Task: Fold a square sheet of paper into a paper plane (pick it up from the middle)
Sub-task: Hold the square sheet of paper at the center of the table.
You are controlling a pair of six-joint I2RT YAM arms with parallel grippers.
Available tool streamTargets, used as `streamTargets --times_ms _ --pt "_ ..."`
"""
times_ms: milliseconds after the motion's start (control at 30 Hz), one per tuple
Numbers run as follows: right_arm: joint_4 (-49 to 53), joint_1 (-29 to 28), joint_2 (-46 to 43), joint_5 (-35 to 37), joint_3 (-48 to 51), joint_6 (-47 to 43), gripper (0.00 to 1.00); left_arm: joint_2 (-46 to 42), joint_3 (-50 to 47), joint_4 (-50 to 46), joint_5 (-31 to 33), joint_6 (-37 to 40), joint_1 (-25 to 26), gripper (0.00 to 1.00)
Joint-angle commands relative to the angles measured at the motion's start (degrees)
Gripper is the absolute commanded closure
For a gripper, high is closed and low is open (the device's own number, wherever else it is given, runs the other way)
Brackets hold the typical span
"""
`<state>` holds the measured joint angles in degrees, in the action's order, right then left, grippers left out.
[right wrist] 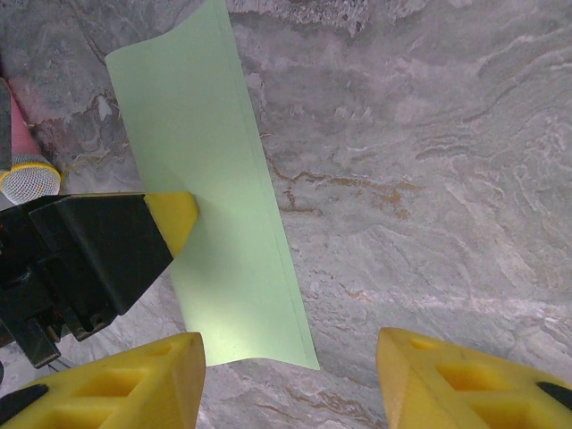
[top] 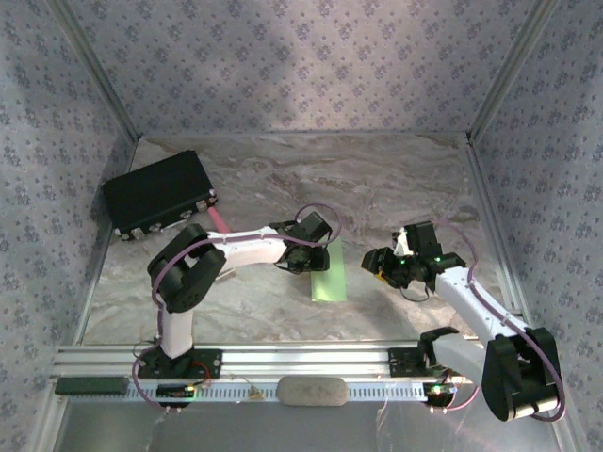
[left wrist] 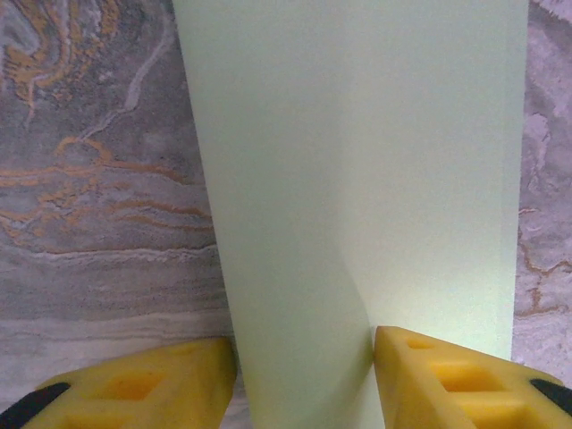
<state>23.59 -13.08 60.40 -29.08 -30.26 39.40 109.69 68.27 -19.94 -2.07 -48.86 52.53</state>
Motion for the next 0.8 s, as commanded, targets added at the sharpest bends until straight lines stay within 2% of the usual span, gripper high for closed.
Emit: streamTargets --times_ms 0,200,767 --pt "1.27 -0.4 0.22 0.78 -1.3 -0.81 0.45 7.27 -2.57 1.63 2.25 1.57 -0.29 0.49" --pt "1.21 -0.45 0.26 0.75 -1.57 -0.81 0.45 7.8 -1.92 1.05 2.2 2.1 -0.33 0.46" --pt "-0.26 -0.73 1.07 0.7 -0.6 -0.04 0.45 9.52 -0.88 0.09 1.37 1.3 -0.33 0.44"
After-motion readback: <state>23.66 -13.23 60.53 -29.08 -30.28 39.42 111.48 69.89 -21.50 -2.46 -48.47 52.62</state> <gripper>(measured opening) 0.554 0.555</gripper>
